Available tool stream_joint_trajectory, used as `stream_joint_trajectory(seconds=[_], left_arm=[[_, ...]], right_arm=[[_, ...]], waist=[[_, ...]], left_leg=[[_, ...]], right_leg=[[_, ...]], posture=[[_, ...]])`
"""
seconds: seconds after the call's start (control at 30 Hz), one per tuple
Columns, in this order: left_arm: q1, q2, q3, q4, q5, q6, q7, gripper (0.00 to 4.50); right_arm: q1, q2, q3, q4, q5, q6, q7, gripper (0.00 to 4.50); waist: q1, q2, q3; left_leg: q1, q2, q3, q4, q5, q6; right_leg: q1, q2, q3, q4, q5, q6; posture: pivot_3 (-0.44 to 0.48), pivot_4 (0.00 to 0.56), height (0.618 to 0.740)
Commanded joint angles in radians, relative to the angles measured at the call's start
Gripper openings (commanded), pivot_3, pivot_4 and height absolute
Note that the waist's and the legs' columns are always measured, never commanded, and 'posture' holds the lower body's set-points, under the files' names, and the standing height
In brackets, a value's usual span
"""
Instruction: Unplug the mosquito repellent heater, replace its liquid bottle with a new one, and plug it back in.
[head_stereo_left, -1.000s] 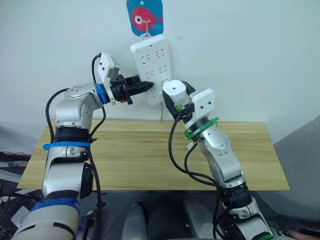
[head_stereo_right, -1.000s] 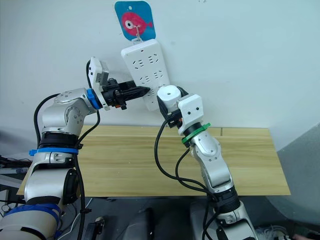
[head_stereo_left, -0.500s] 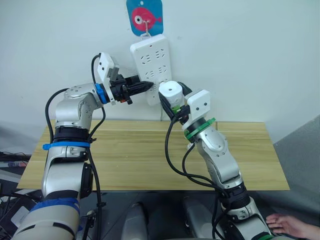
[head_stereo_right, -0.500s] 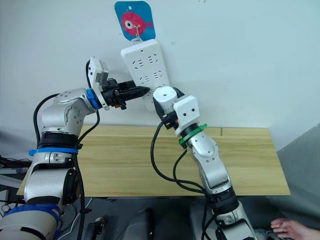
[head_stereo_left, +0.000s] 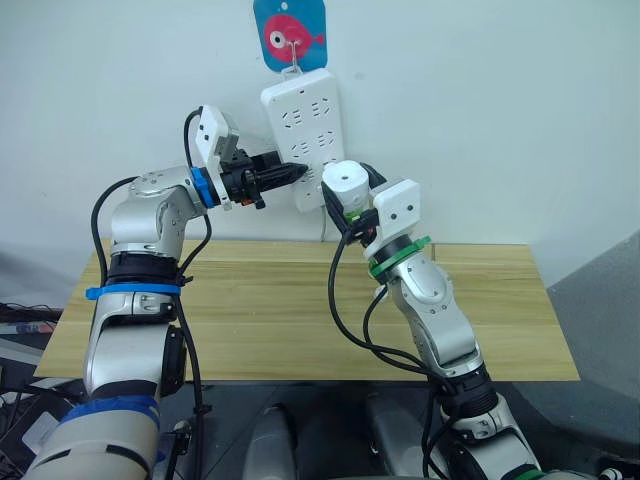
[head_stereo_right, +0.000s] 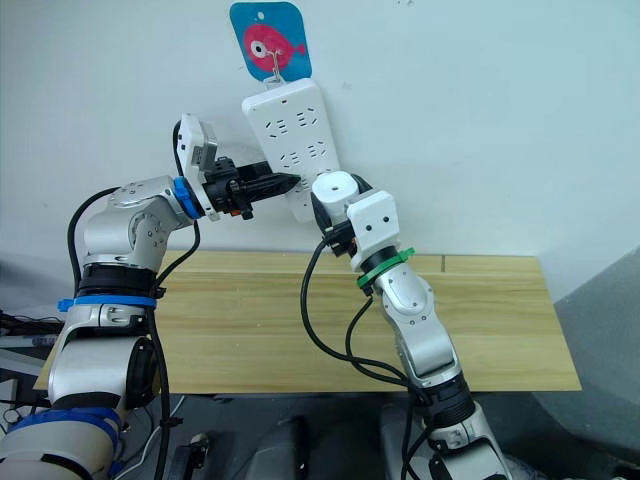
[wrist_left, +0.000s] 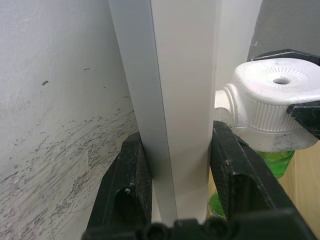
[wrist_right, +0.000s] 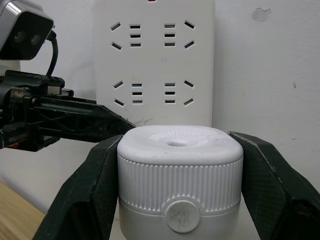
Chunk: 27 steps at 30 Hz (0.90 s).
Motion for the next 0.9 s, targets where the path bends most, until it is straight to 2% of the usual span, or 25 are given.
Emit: stream_joint_trajectory(seconds=[0.03, 0.43, 0.7, 0.9], left_arm=[[0.005, 0.014, 0.022, -0.016, -0.014, 0.009, -0.002, 1.35], [0.005, 0.01, 0.021, -0.017, -0.014, 0.008, -0.001, 1.35], [0.003, 0.01, 0.022, -0.019, -0.017, 0.009, 0.004, 1.35], [0.003, 0.015, 0.027, -0.015, -0.014, 0.005, 0.005, 1.35]], right_arm=[[-0.028, 0.01, -0.027, -0.003, -0.002, -0.013, -0.022, 2.99], [-0.098, 0.042, -0.042, 0.082, 0.056, 0.039, 0.009, 2.99], [-0.122, 0.038, -0.045, 0.16, 0.056, -0.01, 0.025, 2.99], [-0.108, 0.039, -0.044, 0.137, 0.072, 0.013, 0.029, 2.99]], waist=[[0.0, 0.0, 0.0], [-0.002, 0.0, 0.0], [-0.004, 0.0, 0.0], [-0.004, 0.0, 0.0]], left_leg=[[0.0, 0.0, 0.0, 0.0, 0.0, 0.0], [0.0, 0.0, 0.0, 0.0, 0.0, 0.0], [0.002, 0.0, 0.0, 0.0, 0.0, 0.0], [0.002, 0.0, 0.0, 0.0, 0.0, 0.0]], right_leg=[[0.0, 0.0, 0.0, 0.0, 0.0, 0.0], [0.0, 0.0, 0.0, 0.0, 0.0, 0.0], [0.0, 0.0, 0.0, 0.002, 0.0, 0.0], [0.0, 0.0, 0.001, 0.004, 0.0, 0.0]], posture=[[-0.156, 0.21, 0.704], [-0.155, 0.204, 0.704], [-0.15, 0.199, 0.704], [-0.152, 0.201, 0.704]])
